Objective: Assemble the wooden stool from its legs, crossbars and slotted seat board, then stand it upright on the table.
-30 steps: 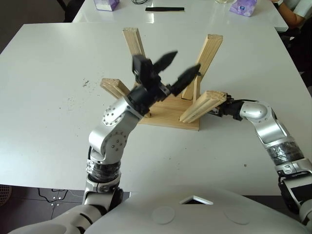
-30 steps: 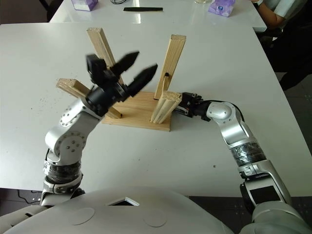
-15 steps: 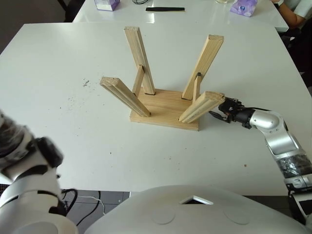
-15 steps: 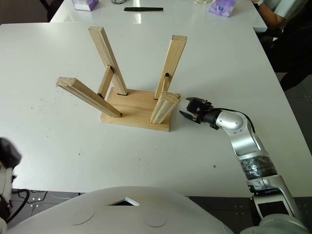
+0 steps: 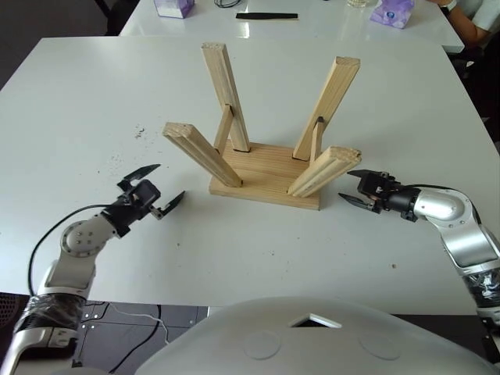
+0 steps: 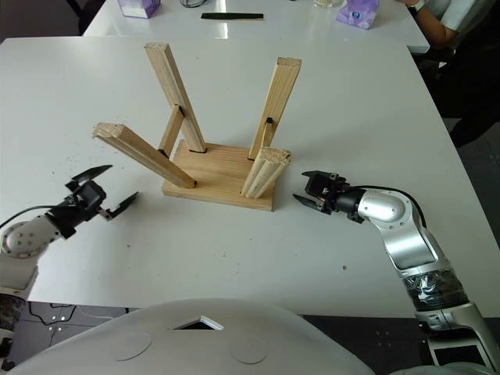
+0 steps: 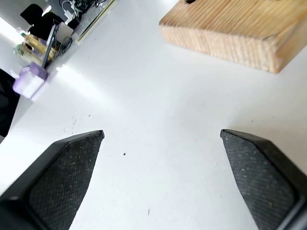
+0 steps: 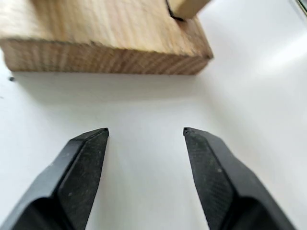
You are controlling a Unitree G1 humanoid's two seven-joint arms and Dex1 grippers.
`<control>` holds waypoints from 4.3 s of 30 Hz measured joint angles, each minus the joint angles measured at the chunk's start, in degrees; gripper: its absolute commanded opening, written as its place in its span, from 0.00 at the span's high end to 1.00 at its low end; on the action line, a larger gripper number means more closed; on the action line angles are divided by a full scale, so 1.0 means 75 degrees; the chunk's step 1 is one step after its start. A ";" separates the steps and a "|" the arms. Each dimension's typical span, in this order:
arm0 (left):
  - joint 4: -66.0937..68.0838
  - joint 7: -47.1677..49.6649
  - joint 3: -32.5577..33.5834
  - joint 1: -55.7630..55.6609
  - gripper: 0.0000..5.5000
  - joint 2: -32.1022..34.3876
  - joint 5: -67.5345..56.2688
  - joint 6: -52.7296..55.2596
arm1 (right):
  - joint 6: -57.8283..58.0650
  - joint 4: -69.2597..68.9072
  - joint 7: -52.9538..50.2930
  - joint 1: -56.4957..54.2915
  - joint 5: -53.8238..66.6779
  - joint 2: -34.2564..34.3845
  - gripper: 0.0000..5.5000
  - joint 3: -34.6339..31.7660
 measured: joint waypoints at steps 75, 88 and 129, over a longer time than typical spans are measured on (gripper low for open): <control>-0.1945 -0.1033 0.1205 -0.2732 0.18 -0.0177 -0.7748 1.0919 | 0.3602 -0.3884 0.1958 -0.0693 0.6693 -0.1073 0.48 -0.2479; -0.3675 -0.2371 0.0650 -0.1605 0.18 -0.0153 -0.7733 1.1076 | 0.3566 -0.3505 0.2294 -0.0830 0.6693 -0.1114 0.48 -0.2629; -0.2339 -0.4310 0.1913 -0.1038 0.02 0.0406 -0.7253 1.0751 | 0.3327 -0.2686 0.2442 -0.0342 0.6129 -0.1023 0.48 -0.2717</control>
